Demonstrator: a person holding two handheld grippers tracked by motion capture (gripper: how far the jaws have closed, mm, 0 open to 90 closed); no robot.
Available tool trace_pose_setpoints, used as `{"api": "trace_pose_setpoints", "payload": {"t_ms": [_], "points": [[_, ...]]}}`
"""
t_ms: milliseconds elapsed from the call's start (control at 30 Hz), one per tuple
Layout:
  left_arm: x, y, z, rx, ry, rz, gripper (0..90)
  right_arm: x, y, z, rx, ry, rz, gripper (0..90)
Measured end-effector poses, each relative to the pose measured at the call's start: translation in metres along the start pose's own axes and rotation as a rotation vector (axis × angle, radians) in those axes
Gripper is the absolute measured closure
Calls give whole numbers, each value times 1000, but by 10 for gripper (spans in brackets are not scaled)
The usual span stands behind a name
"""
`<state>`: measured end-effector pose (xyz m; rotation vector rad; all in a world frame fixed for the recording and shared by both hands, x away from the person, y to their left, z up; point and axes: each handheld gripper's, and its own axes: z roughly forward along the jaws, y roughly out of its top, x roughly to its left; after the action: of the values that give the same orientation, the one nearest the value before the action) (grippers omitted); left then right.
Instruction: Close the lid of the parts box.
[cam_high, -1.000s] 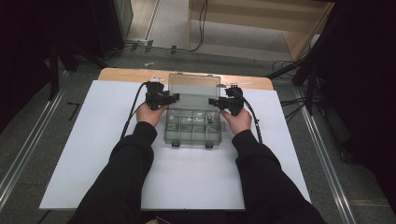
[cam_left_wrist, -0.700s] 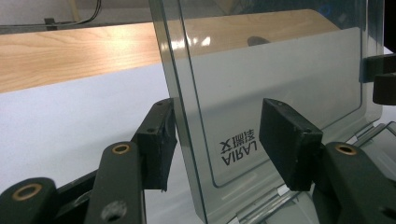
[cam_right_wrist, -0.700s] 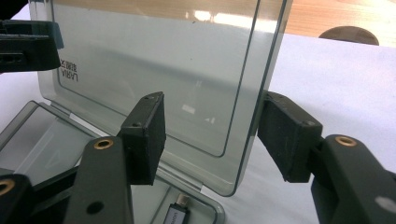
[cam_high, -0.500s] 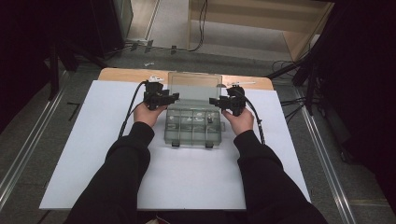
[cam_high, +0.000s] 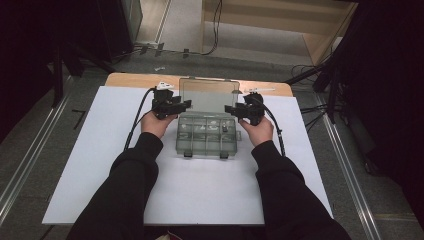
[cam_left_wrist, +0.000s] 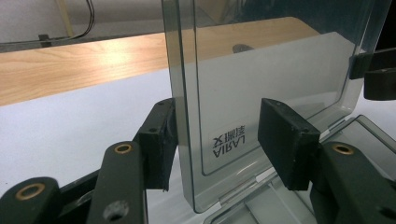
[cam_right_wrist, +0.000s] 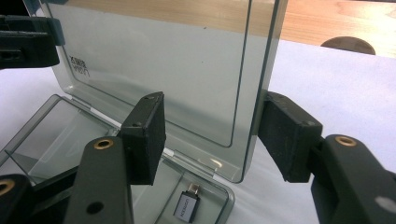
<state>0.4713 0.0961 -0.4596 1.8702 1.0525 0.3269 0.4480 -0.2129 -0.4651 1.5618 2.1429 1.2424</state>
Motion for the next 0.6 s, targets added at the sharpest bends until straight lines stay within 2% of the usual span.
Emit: {"api": "trace_pose_setpoints", "payload": {"t_ms": [233, 500, 600], "points": [[-3, -1, -4, -9, -8, 13, 480, 3, -3, -5, -4, -9, -22, 404], [-8, -2, -9, -9, -4, 34, 478, 5, -4, -10, -23, 5, -28, 404], [-8, -3, -11, -12, -13, 19, 476, 6, -4, -11, -22, 4, -30, 403]]}}
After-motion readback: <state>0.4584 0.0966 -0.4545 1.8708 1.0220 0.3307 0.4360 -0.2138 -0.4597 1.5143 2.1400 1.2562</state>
